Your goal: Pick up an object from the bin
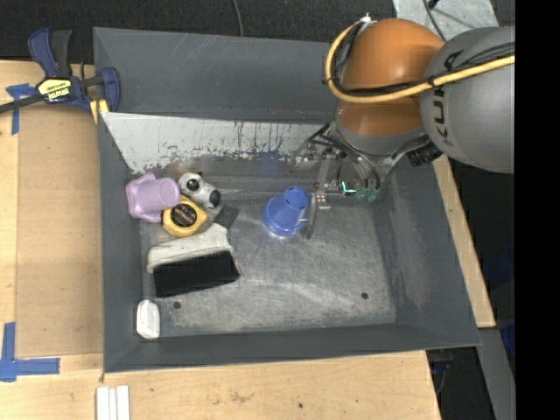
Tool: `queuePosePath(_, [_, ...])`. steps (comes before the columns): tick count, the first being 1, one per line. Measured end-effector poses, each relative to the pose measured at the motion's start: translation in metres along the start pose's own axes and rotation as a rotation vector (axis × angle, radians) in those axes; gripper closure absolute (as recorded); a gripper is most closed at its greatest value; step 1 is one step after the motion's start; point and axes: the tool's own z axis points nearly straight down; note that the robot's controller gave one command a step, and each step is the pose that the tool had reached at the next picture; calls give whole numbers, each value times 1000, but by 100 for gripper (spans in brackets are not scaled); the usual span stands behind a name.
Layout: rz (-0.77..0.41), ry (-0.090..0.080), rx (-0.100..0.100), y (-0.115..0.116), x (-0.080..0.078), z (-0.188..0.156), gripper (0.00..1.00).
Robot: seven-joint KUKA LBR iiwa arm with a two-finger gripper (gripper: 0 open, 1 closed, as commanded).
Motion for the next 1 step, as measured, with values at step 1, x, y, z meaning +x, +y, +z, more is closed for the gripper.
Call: queuePosePath(1, [0,-8,0,0,-2,-4,0])
